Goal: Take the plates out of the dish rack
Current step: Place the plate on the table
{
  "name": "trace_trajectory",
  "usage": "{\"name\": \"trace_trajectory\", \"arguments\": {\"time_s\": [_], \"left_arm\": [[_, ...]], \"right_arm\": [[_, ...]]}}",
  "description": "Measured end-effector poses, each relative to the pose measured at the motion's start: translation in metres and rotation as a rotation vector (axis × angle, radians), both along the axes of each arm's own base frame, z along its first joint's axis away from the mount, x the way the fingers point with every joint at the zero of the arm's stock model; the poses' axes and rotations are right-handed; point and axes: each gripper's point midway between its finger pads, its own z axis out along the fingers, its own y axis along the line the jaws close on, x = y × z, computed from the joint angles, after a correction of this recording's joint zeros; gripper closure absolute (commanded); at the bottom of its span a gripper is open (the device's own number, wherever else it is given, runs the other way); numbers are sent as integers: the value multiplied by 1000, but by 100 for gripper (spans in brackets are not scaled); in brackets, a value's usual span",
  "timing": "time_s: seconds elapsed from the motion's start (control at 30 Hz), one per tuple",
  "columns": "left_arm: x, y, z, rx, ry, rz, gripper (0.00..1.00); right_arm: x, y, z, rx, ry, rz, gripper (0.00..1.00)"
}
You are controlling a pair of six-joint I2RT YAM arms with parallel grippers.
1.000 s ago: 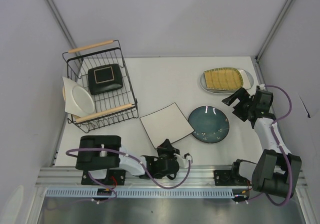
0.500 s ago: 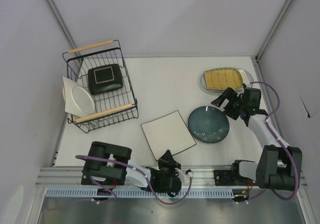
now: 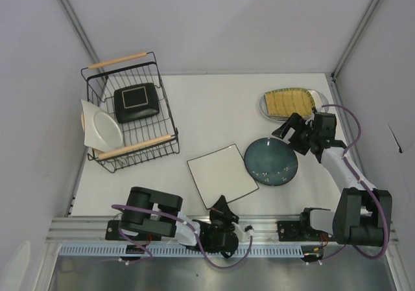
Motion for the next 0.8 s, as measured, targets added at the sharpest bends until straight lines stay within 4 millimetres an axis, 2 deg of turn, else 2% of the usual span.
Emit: {"name": "trace_trajectory", "arguments": {"time_s": [0.23, 0.33, 0.53, 0.57, 0.6, 0.63, 0.7, 0.73, 0.8], "left_arm": [[2, -5, 2, 66, -50, -29, 100], [2, -6, 3, 88, -69, -30, 89], [2, -7, 5, 109, -75, -44, 55], [7, -15, 8, 54, -50, -30, 36], [17, -20, 13, 8, -36, 3, 28], [29, -26, 21, -59, -9, 37, 15], [44, -30, 31, -172, 45, 90, 12], [48, -30, 32, -207, 73, 106, 6], [49, -27, 34, -245, 108, 131, 5]], "right_arm": [[0, 0, 1, 0, -1, 1, 0], [0, 0, 1, -4, -2, 5, 0], [0, 0, 2, -9, -5, 10, 0], [1, 0, 1, -9, -4, 10, 0], [1, 0, 1, -9, -2, 11, 0], [1, 0, 0, -8, 0, 11, 0], [1, 1, -2, -8, 6, 13, 0], [1, 1, -3, -8, 9, 15, 0], [1, 3, -6, -7, 18, 20, 0]]}}
